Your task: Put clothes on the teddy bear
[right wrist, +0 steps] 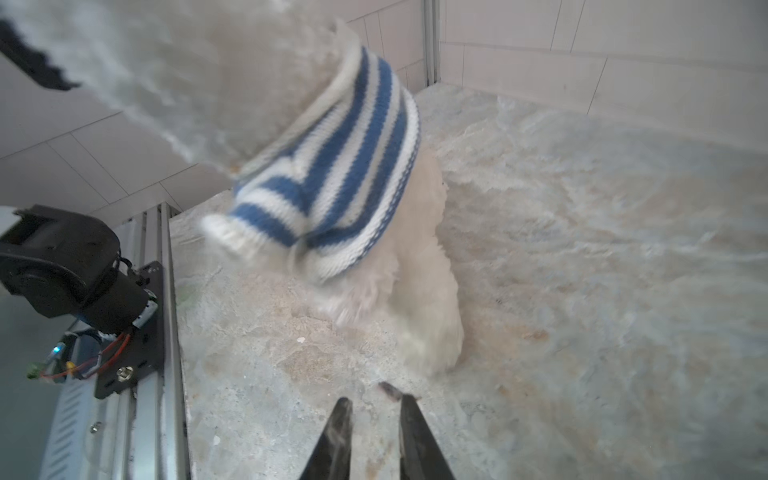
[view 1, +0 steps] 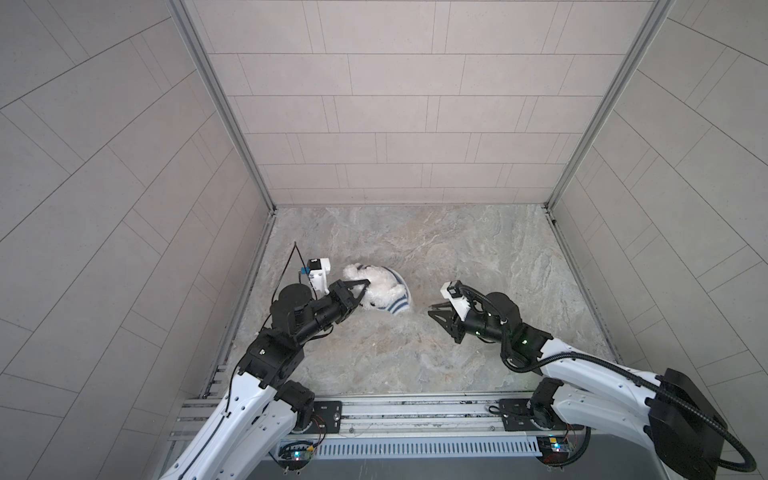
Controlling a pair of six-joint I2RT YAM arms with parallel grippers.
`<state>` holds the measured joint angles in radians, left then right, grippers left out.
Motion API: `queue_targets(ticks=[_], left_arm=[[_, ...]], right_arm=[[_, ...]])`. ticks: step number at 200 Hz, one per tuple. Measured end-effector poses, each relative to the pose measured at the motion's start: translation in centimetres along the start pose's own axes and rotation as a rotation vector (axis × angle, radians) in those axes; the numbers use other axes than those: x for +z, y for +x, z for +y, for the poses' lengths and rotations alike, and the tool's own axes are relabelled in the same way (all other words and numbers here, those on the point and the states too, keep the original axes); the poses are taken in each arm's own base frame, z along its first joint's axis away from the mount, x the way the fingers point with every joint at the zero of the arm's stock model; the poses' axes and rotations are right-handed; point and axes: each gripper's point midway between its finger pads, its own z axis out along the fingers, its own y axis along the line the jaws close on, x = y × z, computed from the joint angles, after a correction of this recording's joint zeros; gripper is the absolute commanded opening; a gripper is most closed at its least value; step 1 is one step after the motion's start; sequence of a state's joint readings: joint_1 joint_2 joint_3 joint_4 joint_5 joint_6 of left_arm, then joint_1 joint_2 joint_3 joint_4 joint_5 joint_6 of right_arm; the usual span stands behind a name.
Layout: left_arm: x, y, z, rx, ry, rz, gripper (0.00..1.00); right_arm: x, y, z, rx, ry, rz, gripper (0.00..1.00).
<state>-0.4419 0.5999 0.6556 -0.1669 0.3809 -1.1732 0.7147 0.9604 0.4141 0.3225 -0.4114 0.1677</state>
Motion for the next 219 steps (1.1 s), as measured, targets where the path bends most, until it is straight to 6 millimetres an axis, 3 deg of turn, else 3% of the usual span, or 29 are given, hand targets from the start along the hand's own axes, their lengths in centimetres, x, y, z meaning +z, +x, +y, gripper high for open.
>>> queue_targets(ticks=[26,53,80,94,120,147,219], left_arm=[[-0.2,-0.6,0.3,0.0,-0.029,-0.038,0.0],[-0.2,-0.4,0.9,-0.005,-0.065,-0.036,0.0],[-0.4,-0.2,0.9,-0.012,-0.093,-0.033,0.0],[-0.5,-0.3,0.8,-0.018,-0.103,-0.038,0.0],[-0.4,0.1,0.8,-0.025,-0.108,-0.031,0.0],[-0.2,0.4,0.8,-0.033,-0.116,-0.025,0.0],[0.8,1.0,1.0,-0.059,-0.125,-0.006,0.0]], right_arm=[[-1.8,-2.7,0.7,-0.069,0.005,-0.049,0.55],[-3.2,-7.3,2.1,-0.148,-0.005,-0.124,0.68],[-2.6,-11.0,3.4,-0.215,-0.029,-0.154,0.76],[-1.5,-12.0,3.7,-0.237,-0.04,-0.145,0.79],[0.9,-12.1,4.0,-0.269,-0.06,-0.106,0.83],[3.2,-11.0,4.2,-0.285,-0.083,-0.057,0.85],[6.6,-10.7,5.3,-0.319,-0.143,-0.036,0.82]])
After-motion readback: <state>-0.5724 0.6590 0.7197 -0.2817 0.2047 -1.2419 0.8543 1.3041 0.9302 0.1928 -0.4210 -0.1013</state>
